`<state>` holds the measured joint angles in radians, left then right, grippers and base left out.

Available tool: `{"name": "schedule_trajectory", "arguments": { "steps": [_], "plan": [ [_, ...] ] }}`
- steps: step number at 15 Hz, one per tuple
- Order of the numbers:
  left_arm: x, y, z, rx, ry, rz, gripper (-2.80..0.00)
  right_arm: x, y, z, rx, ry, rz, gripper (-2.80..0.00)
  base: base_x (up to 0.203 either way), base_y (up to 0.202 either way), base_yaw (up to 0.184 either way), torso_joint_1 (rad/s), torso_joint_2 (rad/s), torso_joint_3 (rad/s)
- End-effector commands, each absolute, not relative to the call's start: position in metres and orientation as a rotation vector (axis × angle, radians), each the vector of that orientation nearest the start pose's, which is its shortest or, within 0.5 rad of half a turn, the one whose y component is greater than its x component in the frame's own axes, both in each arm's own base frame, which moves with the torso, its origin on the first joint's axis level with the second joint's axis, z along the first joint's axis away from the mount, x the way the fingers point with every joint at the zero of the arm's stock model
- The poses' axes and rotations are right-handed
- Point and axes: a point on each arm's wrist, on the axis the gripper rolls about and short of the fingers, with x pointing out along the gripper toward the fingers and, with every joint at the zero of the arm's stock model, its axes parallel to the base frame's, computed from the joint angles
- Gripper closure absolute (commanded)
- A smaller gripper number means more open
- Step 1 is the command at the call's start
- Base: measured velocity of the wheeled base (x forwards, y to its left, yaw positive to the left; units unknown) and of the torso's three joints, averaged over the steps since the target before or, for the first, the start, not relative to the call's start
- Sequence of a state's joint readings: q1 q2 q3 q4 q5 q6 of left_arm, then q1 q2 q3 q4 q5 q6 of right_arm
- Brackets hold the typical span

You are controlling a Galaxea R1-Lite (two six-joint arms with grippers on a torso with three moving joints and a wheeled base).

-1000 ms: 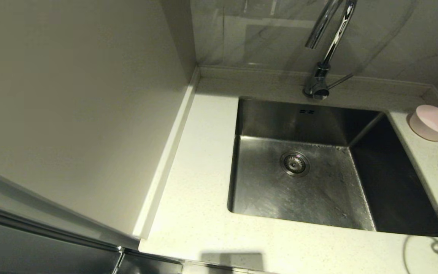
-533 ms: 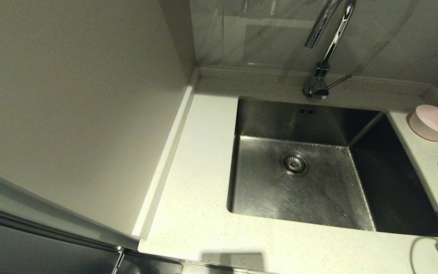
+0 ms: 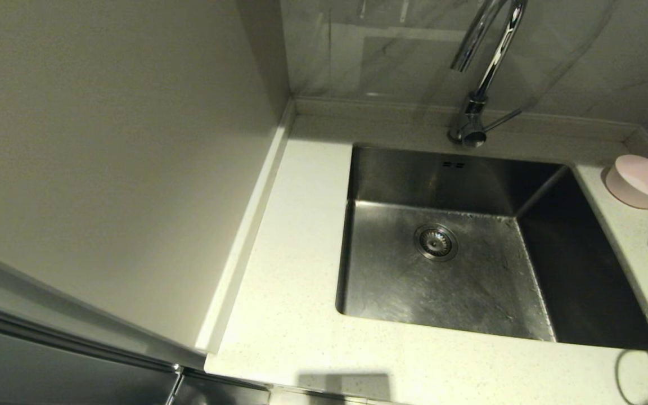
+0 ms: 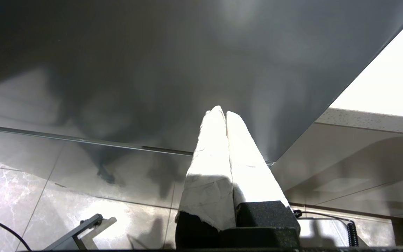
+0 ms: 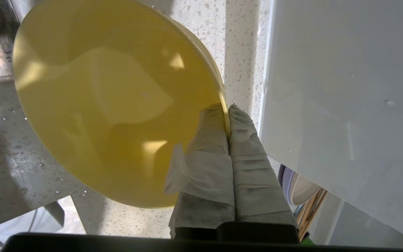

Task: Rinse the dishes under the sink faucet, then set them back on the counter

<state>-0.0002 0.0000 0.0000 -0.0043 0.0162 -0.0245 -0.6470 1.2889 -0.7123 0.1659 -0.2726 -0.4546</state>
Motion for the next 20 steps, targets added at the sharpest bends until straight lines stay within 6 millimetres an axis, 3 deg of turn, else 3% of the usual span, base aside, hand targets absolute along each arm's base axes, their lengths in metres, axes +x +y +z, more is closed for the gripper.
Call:
{"name": "schedule_trajectory", "arguments": {
  "steps": [1, 2, 3, 8, 11, 16, 17, 18, 20],
  "plan": [
    [-0.023, 0.0, 0.076, -0.025, -0.006, 0.017, 0.0, 0.142, -0.115, 0.184, -0.263, 0.953, -0.678, 0.0, 0.0, 0.0, 0.0, 0.0, 0.0, 0.0],
    [-0.023, 0.0, 0.076, -0.025, -0.006, 0.017, 0.0, 0.143, -0.116, 0.185, -0.265, 0.938, -0.683, -2.28, 0.0, 0.0, 0.0, 0.0, 0.0, 0.0],
    [-0.023, 0.0, 0.076, -0.025, -0.006, 0.017, 0.0, 0.145, -0.118, 0.185, -0.269, 0.922, -0.689, -2.8, 0.0, 0.0, 0.0, 0.0, 0.0, 0.0],
    [-0.023, 0.0, 0.076, -0.025, -0.006, 0.017, 0.0, 0.147, -0.119, 0.189, -0.275, 0.895, -0.693, -2.8, 0.0, 0.0, 0.0, 0.0, 0.0, 0.0],
    [-0.023, 0.0, 0.076, -0.025, -0.006, 0.017, 0.0, 0.156, -0.119, 0.199, -0.308, 0.774, -0.702, -2.8, 0.0, 0.0, 0.0, 0.0, 0.0, 0.0],
    [-0.023, 0.0, 0.076, -0.025, -0.006, 0.017, 0.0, 0.181, -0.1, 0.234, -0.372, 0.556, -0.624, -2.8, 0.0, 0.0, 0.0, 0.0, 0.0, 0.0],
    [-0.023, 0.0, 0.076, -0.025, -0.006, 0.017, 0.0, 0.185, -0.097, 0.242, -0.374, 0.521, -0.616, -0.49, 0.0, 0.0, 0.0, 0.0, 0.0, 0.0],
    [-0.023, 0.0, 0.076, -0.025, -0.006, 0.017, 0.0, 0.187, -0.096, 0.253, -0.378, 0.483, -0.621, 0.0, 0.0, 0.0, 0.0, 0.0, 0.0, 0.0],
    [-0.023, 0.0, 0.076, -0.025, -0.006, 0.017, 0.0, 0.188, -0.096, 0.279, -0.371, 0.39, -0.644, 0.0, 0.0, 0.0, 0.0, 0.0, 0.0, 0.0]
  ]
}}
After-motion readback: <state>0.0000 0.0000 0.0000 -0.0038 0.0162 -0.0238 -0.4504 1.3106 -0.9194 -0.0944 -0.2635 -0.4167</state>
